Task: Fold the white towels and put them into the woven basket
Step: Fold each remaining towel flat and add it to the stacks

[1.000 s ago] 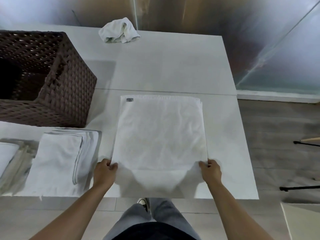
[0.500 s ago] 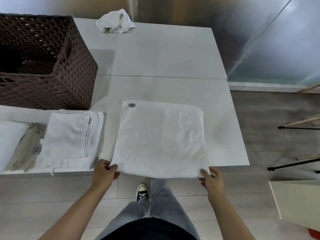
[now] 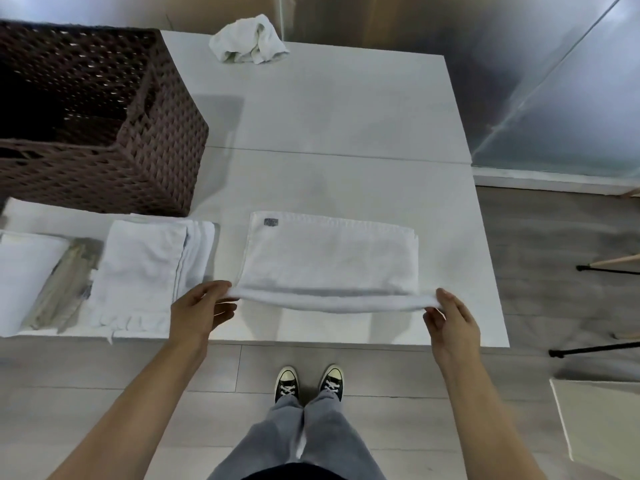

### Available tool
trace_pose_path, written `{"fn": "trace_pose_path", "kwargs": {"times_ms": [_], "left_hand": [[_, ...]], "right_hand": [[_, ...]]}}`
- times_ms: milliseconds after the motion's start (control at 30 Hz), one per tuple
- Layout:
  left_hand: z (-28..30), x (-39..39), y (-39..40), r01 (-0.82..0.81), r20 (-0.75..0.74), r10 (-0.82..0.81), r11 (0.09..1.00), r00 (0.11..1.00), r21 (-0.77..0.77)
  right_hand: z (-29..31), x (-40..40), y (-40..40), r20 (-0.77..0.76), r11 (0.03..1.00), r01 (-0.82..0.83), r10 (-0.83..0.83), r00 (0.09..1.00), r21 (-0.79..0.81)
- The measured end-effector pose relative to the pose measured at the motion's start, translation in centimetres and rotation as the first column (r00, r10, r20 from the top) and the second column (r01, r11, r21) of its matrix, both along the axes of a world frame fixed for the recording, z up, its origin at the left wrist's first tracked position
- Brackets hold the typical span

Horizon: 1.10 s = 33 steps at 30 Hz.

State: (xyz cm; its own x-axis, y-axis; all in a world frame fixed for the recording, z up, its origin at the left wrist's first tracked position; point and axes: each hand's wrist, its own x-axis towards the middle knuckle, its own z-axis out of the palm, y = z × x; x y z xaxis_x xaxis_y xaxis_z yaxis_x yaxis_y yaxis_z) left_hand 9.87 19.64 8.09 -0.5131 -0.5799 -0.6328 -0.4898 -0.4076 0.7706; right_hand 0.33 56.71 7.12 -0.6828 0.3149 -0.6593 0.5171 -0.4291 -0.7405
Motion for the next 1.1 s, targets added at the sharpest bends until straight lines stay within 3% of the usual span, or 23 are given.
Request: {"fn": "trace_pose_path", "kwargs": {"times_ms": [167, 367, 600, 700, 767, 833, 933, 1000, 1067, 1100], "left_hand": [[1.3, -5.2, -0.7, 0.067, -0.106, -0.061, 0.996, 0.993, 0.053], [0.0, -12.3, -1.1, 0.101, -0.085, -0.114, 0.984, 0.99, -0.15], [-3.8, -17.2, -1.8, 0.115, -0.033, -0.125, 0.969, 0.992, -0.218], [-6.0, -16.4, -1.0, 0.221, 0.037, -0.218, 0.948, 0.975, -0.227], [-7.6, -14.9, 0.2, 0.384, 0.13, -0.361, 0.863, 0.923, -0.327], [-8.8, -12.7, 1.9, 0.576, 0.233, -0.533, 0.681, 0.813, -0.453], [-10.6, -9.6, 4.7, 0.726, 0.39, -0.717, 0.232, 0.577, -0.648], [-11.0, -8.0, 7.0, 0.74, 0.489, -0.743, 0.012, 0.457, -0.673], [-11.1, -7.0, 9.2, 0.747, 0.561, -0.736, -0.115, 0.379, -0.655], [-11.1, -6.7, 10.1, 0.761, 0.588, -0.729, -0.143, 0.351, -0.633]], "right_hand": [[0.1, -5.7, -0.4, -0.036, 0.998, 0.002, -0.005, 0.999, -0.069], [-1.2, -10.8, -1.5, -0.031, 0.999, -0.042, 0.041, 0.999, -0.028], [-4.2, -14.4, -1.7, -0.016, 0.995, -0.102, 0.103, 0.995, 0.014], [-6.0, -13.9, -1.9, -0.001, 0.974, -0.217, 0.217, 0.976, 0.062], [-7.3, -13.0, -2.1, 0.046, 0.925, -0.317, 0.314, 0.948, 0.212], [-8.2, -11.9, -2.3, 0.105, 0.819, -0.436, 0.43, 0.897, 0.374], [-8.7, -11.0, -2.5, 0.147, 0.563, -0.568, 0.62, 0.77, 0.601], [-9.2, -11.1, -2.2, 0.207, 0.209, -0.571, 0.79, 0.577, 0.794], [-10.2, -11.2, -1.7, 0.339, -0.122, -0.505, 0.867, 0.364, 0.854], [-10.7, -11.0, -1.4, 0.401, -0.214, -0.498, 0.863, 0.306, 0.84]]}}
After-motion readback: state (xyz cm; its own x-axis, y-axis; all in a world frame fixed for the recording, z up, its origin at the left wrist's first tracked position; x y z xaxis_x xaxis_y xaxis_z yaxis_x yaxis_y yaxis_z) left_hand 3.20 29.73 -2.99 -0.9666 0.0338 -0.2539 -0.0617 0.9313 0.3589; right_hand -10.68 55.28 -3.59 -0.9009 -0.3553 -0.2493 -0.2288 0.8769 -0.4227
